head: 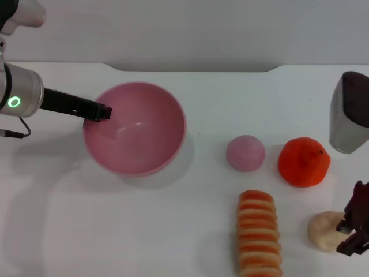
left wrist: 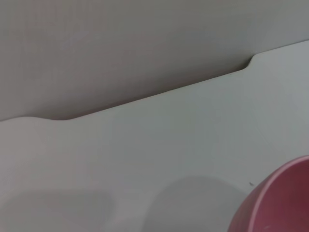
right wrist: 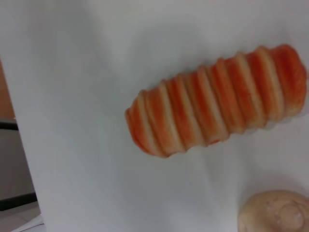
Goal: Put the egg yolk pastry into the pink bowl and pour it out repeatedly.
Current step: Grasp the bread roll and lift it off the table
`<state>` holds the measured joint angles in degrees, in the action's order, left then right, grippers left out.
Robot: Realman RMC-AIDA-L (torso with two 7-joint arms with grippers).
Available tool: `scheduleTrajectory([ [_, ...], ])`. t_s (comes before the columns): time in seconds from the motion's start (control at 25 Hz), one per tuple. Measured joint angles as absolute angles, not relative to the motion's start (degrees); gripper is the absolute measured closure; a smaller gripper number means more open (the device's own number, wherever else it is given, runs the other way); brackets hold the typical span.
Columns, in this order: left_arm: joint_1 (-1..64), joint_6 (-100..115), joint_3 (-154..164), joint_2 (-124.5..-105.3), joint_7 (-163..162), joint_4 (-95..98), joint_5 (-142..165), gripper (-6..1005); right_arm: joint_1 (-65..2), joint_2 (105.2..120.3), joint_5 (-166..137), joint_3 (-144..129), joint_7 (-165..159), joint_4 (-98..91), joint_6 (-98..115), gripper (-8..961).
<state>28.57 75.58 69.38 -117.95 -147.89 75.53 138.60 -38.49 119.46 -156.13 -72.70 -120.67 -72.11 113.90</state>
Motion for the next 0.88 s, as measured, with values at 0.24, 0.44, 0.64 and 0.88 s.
scheduleTrajectory([
  [0.24,28.52,75.2,69.51,-117.95,-147.6,75.41,138.6,996,-39.48,119.31,-157.46,-73.17,-123.68,-72.33,113.65,515],
  [0.44,28.57,75.12,69.18,-117.95,-147.29,74.97,138.54,996,-39.65,119.37,-160.96,-77.26,-126.91,-72.18,112.44,541],
  [0.64,28.71,74.6,69.26,-117.95,-147.2,74.76,138.51,996,-39.84,119.49,-161.36,-80.35,-128.79,-72.07,110.96,554],
  [0.88,28.74,74.26,69.29,-117.95,-147.13,74.33,138.5,997,-40.1,119.6,-161.56,-82.42,-129.75,-72.0,109.31,571],
])
